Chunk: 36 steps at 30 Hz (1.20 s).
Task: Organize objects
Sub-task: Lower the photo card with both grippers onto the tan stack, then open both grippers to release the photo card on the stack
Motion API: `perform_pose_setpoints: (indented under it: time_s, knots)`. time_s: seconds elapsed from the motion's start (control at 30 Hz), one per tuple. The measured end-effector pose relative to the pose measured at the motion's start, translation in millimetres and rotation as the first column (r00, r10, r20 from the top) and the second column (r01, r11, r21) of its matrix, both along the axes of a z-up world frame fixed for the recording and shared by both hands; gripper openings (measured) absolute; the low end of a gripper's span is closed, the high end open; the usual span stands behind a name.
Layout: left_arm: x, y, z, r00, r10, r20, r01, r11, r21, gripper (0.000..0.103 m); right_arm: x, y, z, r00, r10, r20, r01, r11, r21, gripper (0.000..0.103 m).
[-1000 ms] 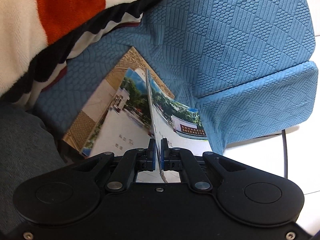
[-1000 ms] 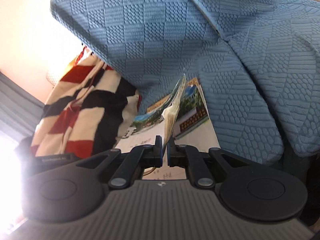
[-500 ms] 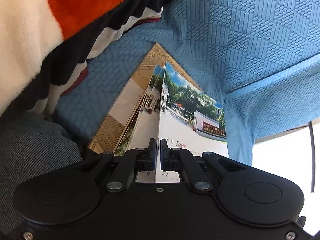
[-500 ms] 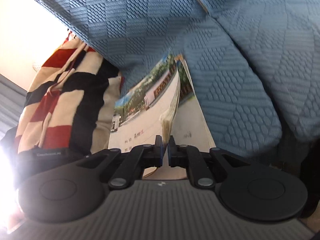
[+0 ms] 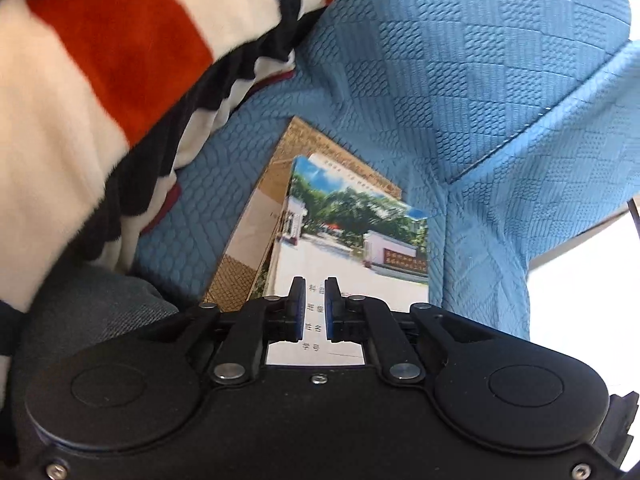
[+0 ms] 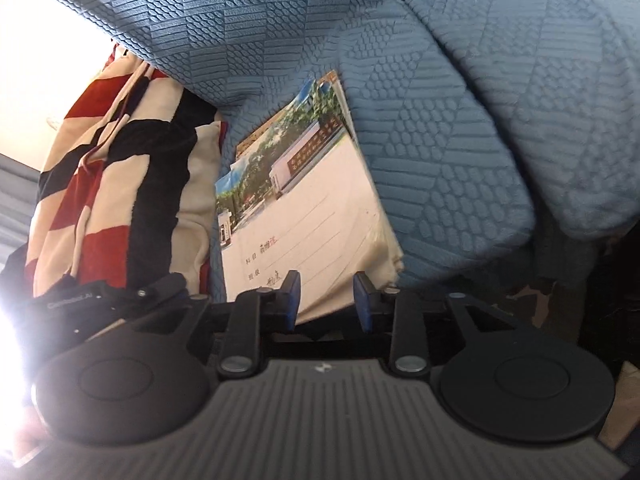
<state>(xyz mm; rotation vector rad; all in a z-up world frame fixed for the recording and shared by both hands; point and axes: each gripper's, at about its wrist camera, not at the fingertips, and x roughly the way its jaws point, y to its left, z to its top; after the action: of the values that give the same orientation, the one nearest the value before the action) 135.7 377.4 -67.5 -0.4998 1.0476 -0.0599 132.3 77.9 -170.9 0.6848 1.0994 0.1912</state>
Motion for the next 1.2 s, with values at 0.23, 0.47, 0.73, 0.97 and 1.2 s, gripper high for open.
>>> perform_pose_setpoints:
  time_s: [0.23, 0.47, 0.73, 0.97, 1.2]
  knots:
    - [-15.3, -15.9, 56.4, 0.995, -0.048, 0.087, 0.043, 0.997, 0.065, 0.010, -4.3, -18.5, 62.0, 0.990, 0.030, 0.140, -0.017, 0.996, -0.093, 0.033]
    - [-35.0, -38.0, 111.7, 0.980, -0.105, 0.171, 0.080, 0.986, 0.149, 0.015, -15.8, -25.9, 139.4, 0.928, 0.119, 0.353, -0.060, 0.983, -0.173, 0.033]
    - [-56.0, -55.6, 149.0, 0.960, -0.139, 0.241, 0.090, 0.975, 0.204, 0.035, -38.8, -23.8, 182.7, 0.870, 0.203, 0.450, -0.087, 0.960, -0.267, 0.033]
    - [-75.0, -61.8, 156.2, 0.950, -0.166, 0.265, 0.101, 0.965, 0.243, 0.047, -58.4, -29.0, 185.9, 0.863, 0.236, 0.446, -0.088, 0.941, -0.327, 0.033]
    - [-100.0, -64.2, 153.0, 0.948, -0.180, 0.263, 0.109, 0.959, 0.263, 0.088, -76.3, -33.2, 178.6, 0.864, 0.256, 0.434, -0.085, 0.923, -0.375, 0.043]
